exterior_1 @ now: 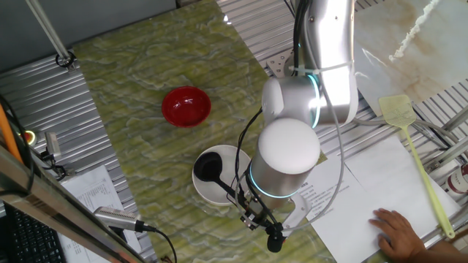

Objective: Scoop water with a large spoon from one bowl to another

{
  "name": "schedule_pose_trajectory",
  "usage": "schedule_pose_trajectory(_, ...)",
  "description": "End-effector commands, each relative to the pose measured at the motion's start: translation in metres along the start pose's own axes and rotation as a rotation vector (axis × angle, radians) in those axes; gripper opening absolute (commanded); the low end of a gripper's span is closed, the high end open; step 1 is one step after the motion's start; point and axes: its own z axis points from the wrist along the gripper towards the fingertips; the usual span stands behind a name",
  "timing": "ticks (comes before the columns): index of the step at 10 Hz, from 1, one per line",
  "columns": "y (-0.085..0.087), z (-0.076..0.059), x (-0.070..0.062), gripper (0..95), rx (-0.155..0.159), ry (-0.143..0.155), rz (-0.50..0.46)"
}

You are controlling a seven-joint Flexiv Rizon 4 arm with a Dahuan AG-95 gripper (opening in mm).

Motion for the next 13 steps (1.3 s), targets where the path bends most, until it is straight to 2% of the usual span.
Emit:
schedule_pose_trajectory(1,0.0,-0.001,0.001,0.0,0.002,-0.011,0.001)
schedule_pose_trajectory(5,-0.003,-0.016,0.0,0.0,0.001,-0.028,0.014)
schedule_pose_trajectory(13,-0.005,-0.027,0.002,0.0,0.006,-0.063,0.022)
